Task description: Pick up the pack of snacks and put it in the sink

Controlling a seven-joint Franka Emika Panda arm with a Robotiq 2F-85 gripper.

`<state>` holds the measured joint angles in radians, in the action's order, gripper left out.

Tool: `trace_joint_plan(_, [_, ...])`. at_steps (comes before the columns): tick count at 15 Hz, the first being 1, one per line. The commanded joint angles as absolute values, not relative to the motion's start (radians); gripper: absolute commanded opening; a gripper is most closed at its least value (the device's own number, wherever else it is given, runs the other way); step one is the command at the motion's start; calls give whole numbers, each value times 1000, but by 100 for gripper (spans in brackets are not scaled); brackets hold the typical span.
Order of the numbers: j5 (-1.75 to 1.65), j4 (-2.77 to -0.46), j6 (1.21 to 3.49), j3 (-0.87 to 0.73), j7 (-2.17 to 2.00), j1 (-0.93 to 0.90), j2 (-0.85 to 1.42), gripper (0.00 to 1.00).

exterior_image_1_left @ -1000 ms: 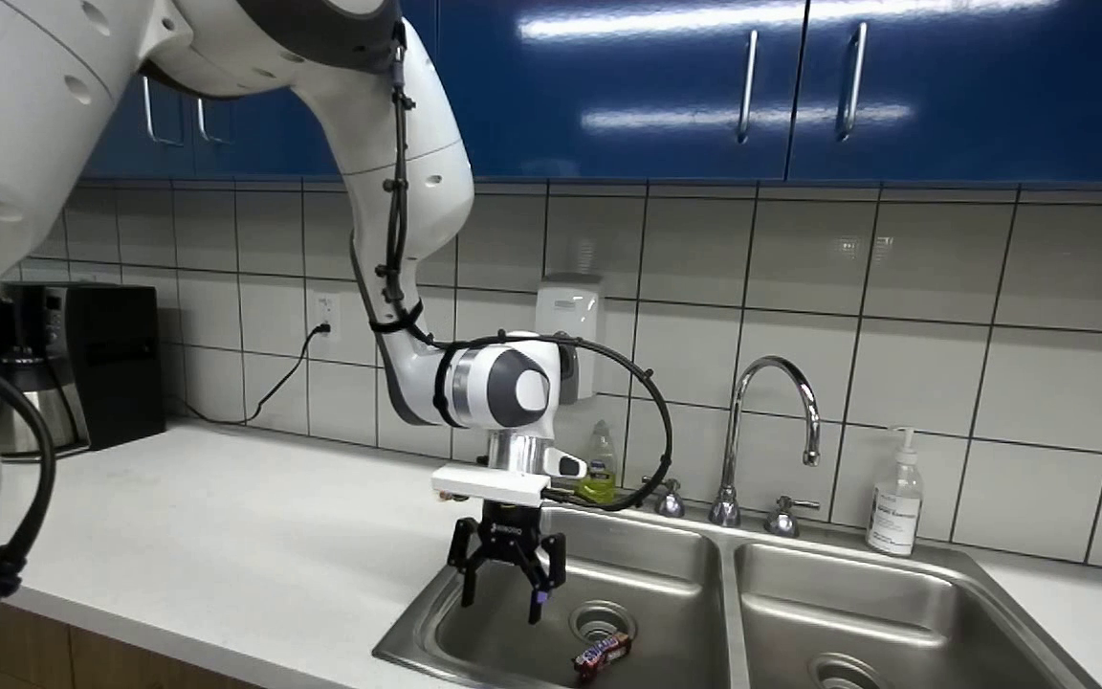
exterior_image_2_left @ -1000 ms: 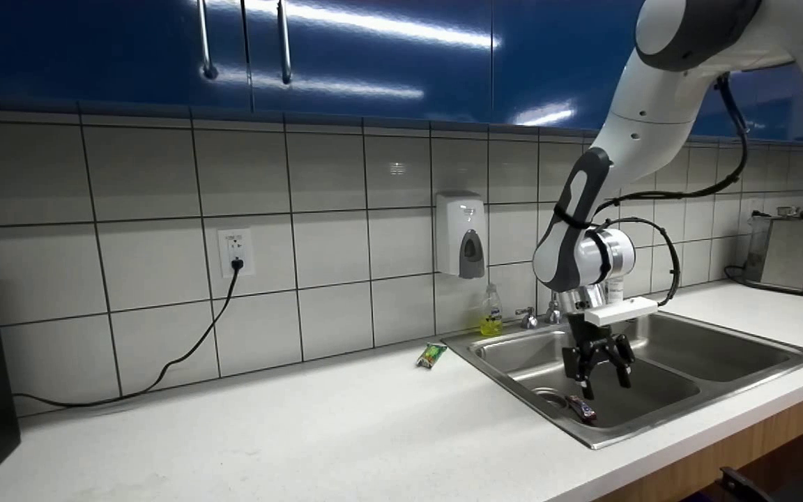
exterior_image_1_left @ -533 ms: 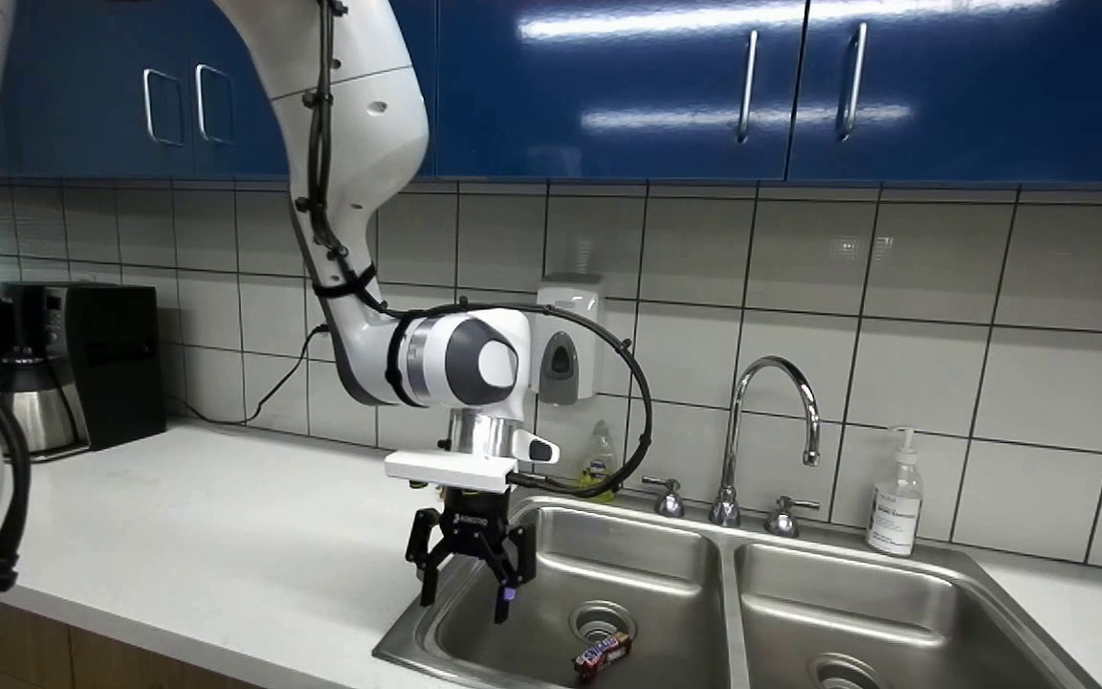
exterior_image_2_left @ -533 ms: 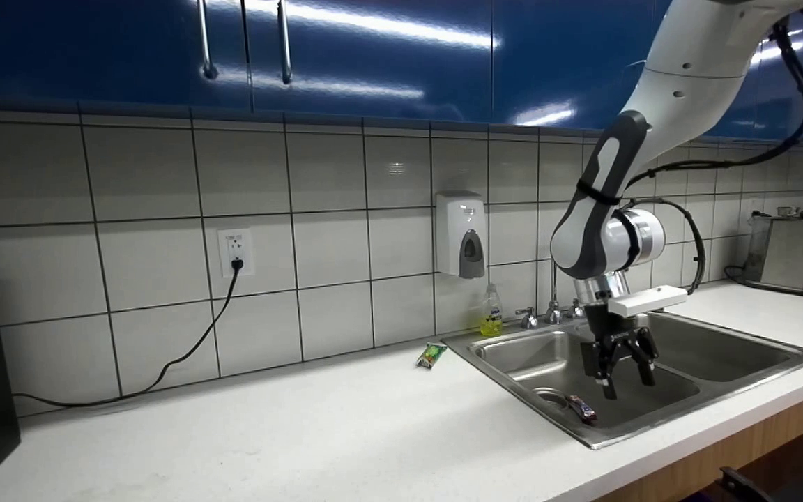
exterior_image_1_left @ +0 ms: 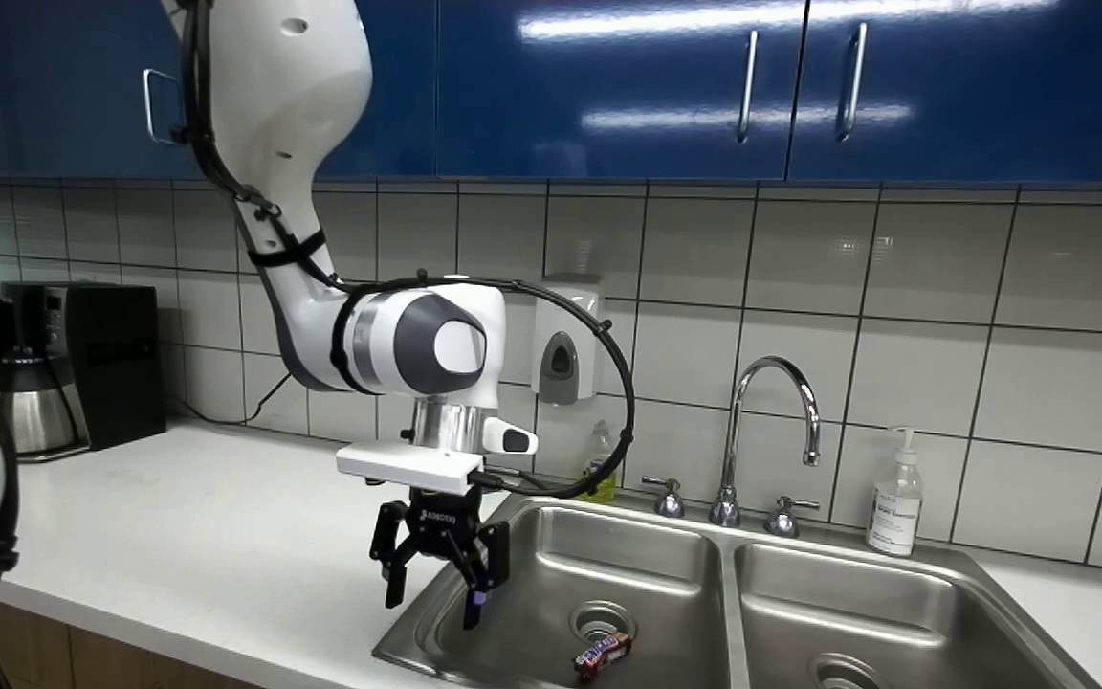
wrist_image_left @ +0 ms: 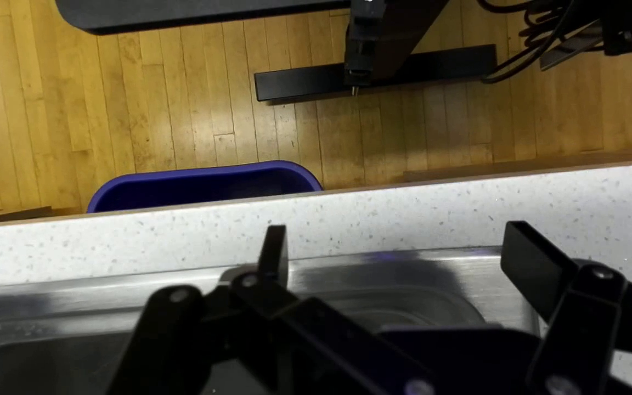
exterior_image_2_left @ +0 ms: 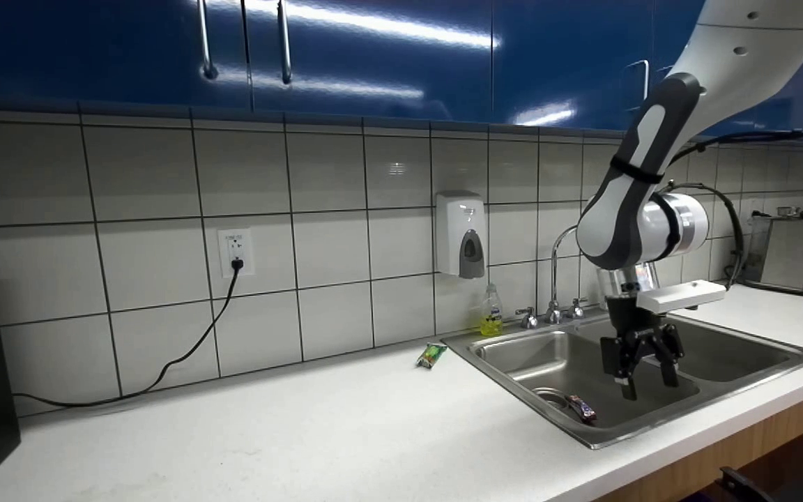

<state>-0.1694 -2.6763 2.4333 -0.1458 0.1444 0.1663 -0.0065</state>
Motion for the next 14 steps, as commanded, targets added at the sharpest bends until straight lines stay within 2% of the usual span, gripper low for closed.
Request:
trace_joint_plan(1, [-175,-2766,2486,-164,175,174,-116,100])
trace_joint_plan(7, [-165,-2811,2539,-175,181,172,-184,100])
trace_joint_plan(14, [-168,-2767,2517,-167,154,168,-143,100])
